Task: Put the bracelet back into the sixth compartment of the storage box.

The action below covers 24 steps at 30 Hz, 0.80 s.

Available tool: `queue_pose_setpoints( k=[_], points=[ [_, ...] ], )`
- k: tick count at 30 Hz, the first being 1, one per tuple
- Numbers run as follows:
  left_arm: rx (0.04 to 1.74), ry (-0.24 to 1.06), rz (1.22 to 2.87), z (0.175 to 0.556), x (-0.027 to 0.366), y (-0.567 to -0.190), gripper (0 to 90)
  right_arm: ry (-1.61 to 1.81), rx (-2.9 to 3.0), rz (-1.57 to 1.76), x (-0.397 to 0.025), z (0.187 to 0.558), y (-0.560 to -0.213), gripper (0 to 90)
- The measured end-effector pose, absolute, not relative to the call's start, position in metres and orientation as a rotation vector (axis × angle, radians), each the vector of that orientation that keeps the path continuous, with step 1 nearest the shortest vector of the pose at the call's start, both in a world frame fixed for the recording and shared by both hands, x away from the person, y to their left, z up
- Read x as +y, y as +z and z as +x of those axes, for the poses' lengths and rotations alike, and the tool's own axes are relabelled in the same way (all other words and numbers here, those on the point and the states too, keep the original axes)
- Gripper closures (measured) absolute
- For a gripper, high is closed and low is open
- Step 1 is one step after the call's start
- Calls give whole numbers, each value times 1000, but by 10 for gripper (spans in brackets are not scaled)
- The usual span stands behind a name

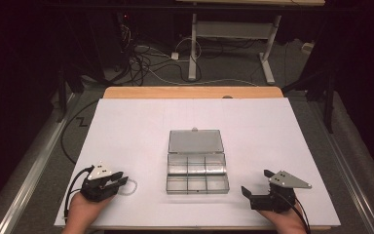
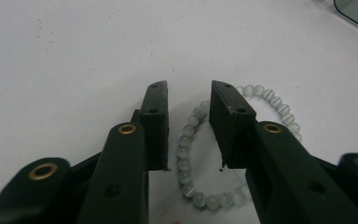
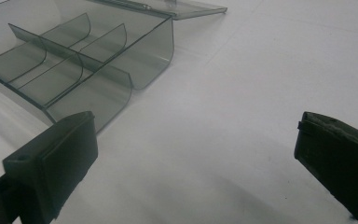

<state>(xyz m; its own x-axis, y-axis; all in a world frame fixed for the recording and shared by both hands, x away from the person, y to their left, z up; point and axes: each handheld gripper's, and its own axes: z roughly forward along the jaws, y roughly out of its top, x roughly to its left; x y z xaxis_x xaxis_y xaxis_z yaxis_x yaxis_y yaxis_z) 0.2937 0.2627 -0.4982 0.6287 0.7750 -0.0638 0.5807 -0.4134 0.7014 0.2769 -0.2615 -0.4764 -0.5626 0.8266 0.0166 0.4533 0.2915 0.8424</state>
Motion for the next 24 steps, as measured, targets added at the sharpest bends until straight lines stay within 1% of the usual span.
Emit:
queue_pose_setpoints(
  k=[3, 5, 8, 11, 14, 24],
  points=[
    [1061, 327, 2134, 294, 264, -498, 736, 1201, 2130, 1161, -261, 277, -477, 6],
    [1075, 315, 2123, 295, 265, -498, 785, 1222, 2122, 1156, -260, 278, -477, 6],
    [1073, 323, 2121, 294, 265, -499, 822, 1254, 2100, 1170, -258, 277, -475, 6],
    [1065, 352, 2132, 293, 263, -499, 823, 1274, 2079, 1201, -258, 279, -475, 18],
    [1071, 324, 2118, 294, 265, -499, 828, 1277, 2080, 1178, -258, 277, -474, 6],
    [1074, 290, 2101, 295, 269, -498, 829, 1266, 2077, 1171, -258, 278, -474, 6]
  ],
)
